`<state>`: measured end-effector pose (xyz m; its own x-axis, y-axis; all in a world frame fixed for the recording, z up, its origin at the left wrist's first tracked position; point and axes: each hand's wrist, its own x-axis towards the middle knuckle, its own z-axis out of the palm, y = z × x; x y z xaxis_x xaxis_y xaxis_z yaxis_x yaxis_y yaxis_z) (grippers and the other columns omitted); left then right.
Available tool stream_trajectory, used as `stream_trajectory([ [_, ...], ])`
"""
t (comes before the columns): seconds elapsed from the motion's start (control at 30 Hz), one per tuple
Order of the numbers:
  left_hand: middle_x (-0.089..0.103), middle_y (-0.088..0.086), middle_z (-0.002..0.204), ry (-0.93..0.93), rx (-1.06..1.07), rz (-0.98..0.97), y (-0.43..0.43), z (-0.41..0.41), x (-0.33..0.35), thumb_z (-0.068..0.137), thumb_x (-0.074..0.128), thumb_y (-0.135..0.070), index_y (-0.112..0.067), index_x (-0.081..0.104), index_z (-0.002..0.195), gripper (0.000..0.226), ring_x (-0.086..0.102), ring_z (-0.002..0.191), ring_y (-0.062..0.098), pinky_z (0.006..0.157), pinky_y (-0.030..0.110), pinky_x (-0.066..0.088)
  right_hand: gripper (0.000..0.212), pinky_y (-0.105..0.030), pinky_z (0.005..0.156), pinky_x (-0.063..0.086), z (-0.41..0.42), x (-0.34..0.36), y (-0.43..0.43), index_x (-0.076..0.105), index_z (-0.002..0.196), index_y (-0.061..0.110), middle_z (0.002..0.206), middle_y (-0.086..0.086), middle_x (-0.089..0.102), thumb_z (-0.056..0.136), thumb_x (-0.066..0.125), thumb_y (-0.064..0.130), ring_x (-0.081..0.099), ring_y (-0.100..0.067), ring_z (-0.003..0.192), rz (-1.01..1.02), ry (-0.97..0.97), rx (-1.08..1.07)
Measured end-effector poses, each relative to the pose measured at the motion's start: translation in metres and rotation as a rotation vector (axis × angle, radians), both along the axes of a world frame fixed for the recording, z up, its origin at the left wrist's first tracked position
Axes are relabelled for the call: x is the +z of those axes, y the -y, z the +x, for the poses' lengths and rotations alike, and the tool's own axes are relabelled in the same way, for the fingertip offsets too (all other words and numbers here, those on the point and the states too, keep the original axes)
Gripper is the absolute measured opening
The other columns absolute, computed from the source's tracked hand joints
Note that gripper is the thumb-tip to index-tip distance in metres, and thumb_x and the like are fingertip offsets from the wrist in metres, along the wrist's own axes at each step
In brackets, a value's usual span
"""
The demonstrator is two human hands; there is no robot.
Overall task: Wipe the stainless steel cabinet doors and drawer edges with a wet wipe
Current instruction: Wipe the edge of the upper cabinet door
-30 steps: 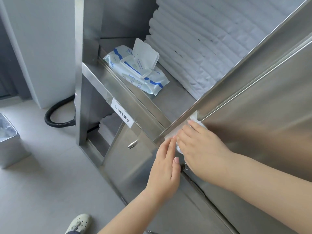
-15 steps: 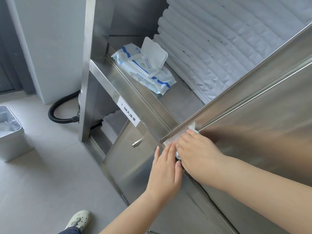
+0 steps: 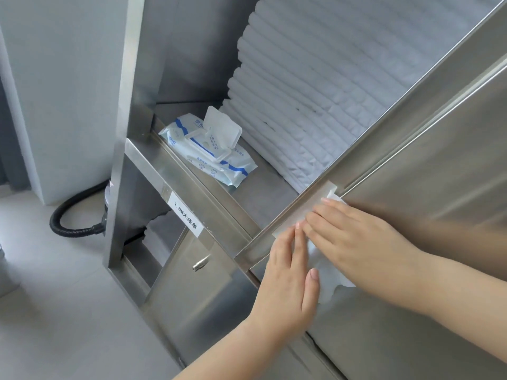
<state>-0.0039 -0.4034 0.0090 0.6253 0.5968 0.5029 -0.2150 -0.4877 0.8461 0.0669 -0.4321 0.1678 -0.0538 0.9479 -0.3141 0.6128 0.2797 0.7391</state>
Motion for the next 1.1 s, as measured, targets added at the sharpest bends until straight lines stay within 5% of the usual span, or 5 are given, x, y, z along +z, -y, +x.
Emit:
stream_trajectory([
  [0.17, 0.018, 0.013, 0.151, 0.038, 0.044, 0.090, -0.001, 0.010, 0.051, 0.093, 0.015, -0.036, -0.004, 0.008, 0.147, 0.063, 0.020, 0.138, 0.025, 0.113, 0.041, 0.021, 0.038, -0.039, 0.104, 0.041, 0.012, 0.048, 0.004, 0.064, 0.111, 0.001, 0.099, -0.010, 0.065, 0.087, 0.034, 0.005, 0.061, -0.029, 0.098, 0.098, 0.075, 0.158],
  [0.4, 0.036, 0.017, 0.145, 0.121, 0.161, 0.274, -0.009, 0.020, 0.131, 0.099, 0.005, -0.036, 0.007, 0.032, 0.140, 0.066, 0.041, 0.129, 0.027, 0.103, 0.039, 0.039, 0.035, -0.038, 0.100, 0.046, 0.015, 0.132, 0.001, 0.066, 0.105, 0.003, 0.091, -0.008, 0.065, 0.092, 0.033, 0.000, 0.063, -0.026, 0.087, 0.180, 0.132, 0.261],
  [0.7, 0.046, 0.017, 0.139, 0.212, 0.287, 0.312, -0.009, 0.041, 0.212, 0.086, 0.035, -0.024, 0.004, 0.042, 0.136, 0.058, 0.045, 0.122, 0.026, 0.098, 0.036, 0.035, 0.031, -0.037, 0.097, 0.047, 0.011, 0.221, 0.007, 0.068, 0.097, 0.005, 0.091, -0.007, 0.065, 0.091, 0.038, -0.001, 0.063, -0.026, 0.087, 0.248, 0.272, 0.319],
  [0.87, 0.052, 0.016, 0.134, 0.276, 0.354, 0.338, -0.011, 0.050, 0.258, 0.081, 0.039, -0.019, 0.005, 0.048, 0.131, 0.057, 0.058, 0.113, 0.030, 0.092, 0.039, 0.048, 0.032, -0.038, 0.090, 0.048, 0.012, 0.263, 0.009, 0.066, 0.097, 0.006, 0.091, -0.008, 0.062, 0.094, 0.034, 0.001, 0.060, -0.028, 0.086, 0.303, 0.335, 0.318],
  [1.1, 0.058, 0.014, 0.126, 0.366, 0.391, 0.416, -0.021, 0.057, 0.323, 0.078, 0.039, -0.022, 0.003, 0.053, 0.129, 0.059, 0.061, 0.104, 0.029, 0.088, 0.031, 0.034, 0.029, -0.039, 0.082, 0.049, 0.010, 0.323, 0.011, 0.065, 0.094, 0.006, 0.093, -0.008, 0.061, 0.084, 0.038, 0.002, 0.057, -0.029, 0.085, 0.393, 0.398, 0.288],
])
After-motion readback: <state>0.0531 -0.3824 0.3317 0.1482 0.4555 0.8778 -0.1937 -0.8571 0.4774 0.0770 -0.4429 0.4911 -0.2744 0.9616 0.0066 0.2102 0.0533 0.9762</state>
